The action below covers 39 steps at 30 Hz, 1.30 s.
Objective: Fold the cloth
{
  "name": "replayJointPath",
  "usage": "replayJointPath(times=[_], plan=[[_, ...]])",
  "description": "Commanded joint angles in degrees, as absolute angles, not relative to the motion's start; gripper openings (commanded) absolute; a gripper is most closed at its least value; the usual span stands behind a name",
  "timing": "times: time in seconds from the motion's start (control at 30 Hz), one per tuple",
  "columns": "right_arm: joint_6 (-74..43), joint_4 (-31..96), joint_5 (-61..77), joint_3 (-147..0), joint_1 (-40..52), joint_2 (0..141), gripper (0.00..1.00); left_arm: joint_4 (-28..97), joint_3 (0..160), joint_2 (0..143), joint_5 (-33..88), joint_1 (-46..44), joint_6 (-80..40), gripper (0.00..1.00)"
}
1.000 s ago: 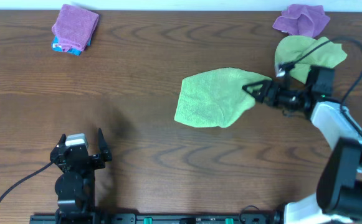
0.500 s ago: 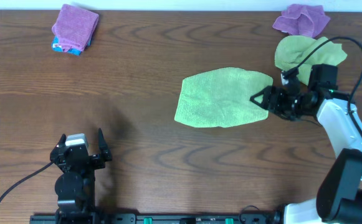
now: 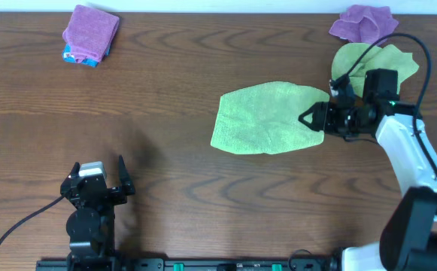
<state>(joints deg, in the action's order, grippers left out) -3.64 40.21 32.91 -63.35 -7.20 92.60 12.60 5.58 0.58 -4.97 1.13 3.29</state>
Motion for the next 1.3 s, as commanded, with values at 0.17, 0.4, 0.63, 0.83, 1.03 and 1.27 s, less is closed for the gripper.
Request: replayJointPath(times=[0.17,0.4,0.63,0.83,1.03,1.27], plan=[[-2.48,42.11,17.52,-64.73,-5.96,88.55,0.61,13.04,3.99,0.25,-5.96,1.48,4.1,0.95],[-2.46,36.62,15.84,-64.73,-5.98,95.53,0.66,13.04,3.99,0.25,-5.96,1.48,4.1,0.95],[-2.76,30.24,15.86,-66.94,-7.68,104.53,0.68,13.04,3.99,0.25,-5.96,1.48,4.1,0.95],[-2.92,28.14,15.97,-71.37,-9.82,110.15,0.68,13.04,3.99,0.25,-5.96,1.48,4.1,0.95],[-3.14,27.62,16.95,-75.29,-9.93,115.72,0.68,13.04,3.99,0.25,-5.96,1.48,4.1,0.95],[-5.78,23.92,20.36,-76.18,-10.11,118.45,0.59,13.04,3.99,0.25,-5.96,1.48,4.1,0.95]])
